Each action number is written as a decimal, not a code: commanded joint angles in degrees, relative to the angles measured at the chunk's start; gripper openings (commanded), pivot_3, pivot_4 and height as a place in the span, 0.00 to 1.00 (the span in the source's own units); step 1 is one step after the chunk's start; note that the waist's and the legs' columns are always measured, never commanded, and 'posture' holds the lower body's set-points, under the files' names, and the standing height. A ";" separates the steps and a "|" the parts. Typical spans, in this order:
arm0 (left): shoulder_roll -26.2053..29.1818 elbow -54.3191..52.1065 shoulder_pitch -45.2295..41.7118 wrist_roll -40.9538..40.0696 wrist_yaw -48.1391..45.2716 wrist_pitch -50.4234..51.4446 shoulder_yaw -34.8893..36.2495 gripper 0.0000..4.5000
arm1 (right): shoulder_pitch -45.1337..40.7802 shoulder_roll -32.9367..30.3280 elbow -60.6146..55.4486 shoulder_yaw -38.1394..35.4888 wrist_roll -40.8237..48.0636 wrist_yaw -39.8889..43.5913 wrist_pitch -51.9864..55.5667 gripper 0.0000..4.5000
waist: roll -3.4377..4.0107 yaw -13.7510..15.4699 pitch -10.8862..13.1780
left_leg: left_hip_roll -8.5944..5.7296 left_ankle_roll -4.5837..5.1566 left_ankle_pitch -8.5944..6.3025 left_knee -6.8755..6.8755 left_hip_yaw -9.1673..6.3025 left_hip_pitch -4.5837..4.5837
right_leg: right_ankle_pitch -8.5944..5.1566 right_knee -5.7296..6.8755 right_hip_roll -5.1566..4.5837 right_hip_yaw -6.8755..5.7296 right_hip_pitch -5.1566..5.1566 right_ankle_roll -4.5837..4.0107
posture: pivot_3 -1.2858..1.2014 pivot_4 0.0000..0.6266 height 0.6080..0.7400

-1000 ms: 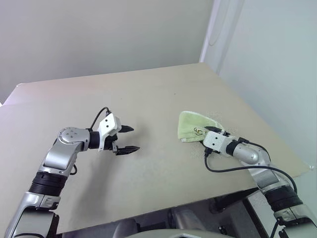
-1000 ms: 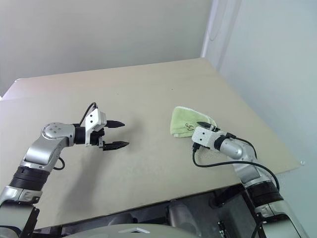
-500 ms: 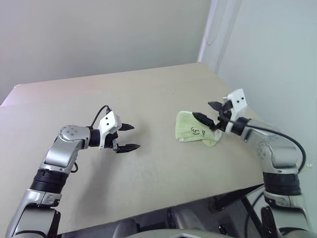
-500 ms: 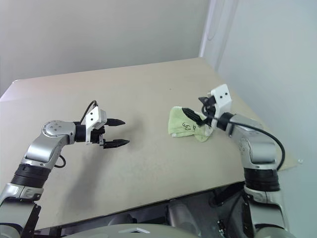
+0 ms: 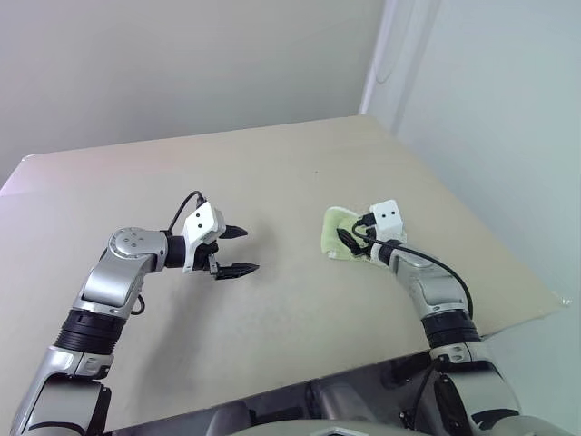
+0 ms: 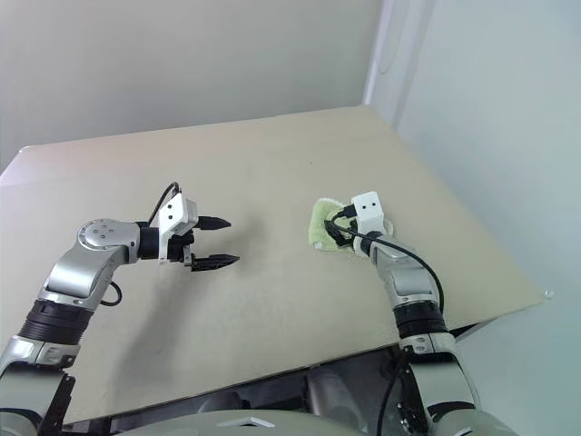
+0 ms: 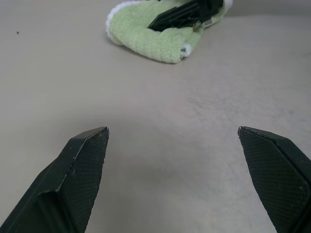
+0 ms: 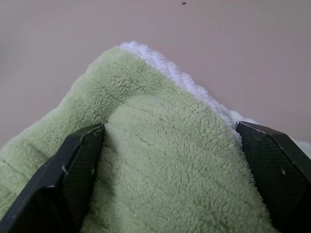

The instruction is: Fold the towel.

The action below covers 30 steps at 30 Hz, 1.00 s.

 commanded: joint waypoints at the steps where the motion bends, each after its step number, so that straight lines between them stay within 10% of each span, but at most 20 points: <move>1: 0.43 -1.56 -0.94 -0.36 0.10 -0.44 0.62 1.00 | 0.00 0.60 3.23 0.33 -1.46 -1.27 -0.32 0.99 | -0.07 -0.32 -0.05 | 0.00 0.00 0.00 0.02 -0.02 0.00 | 0.00 0.00 0.00 0.00 0.02 0.00 | 0.52 0.00 0.79; 13: 0.76 0.89 -1.74 -3.17 -0.24 -0.11 4.02 1.00 | -0.12 -6.97 -22.67 -9.57 15.69 10.94 10.52 0.99 | 0.33 -0.19 0.20 | -0.02 0.00 0.00 0.03 -0.11 -0.52 | 0.00 0.02 0.01 -0.01 -0.42 0.06 | 0.52 0.00 0.79; 30: 2.79 1.05 0.73 -9.10 -3.55 1.50 9.61 1.00 | 21.40 -28.69 -48.50 -11.12 36.35 36.06 23.41 0.99 | 0.27 0.37 0.32 | -0.03 0.02 -0.01 0.06 -0.10 -0.61 | -0.06 0.01 0.03 -0.05 -0.59 0.09 | 0.52 0.00 0.79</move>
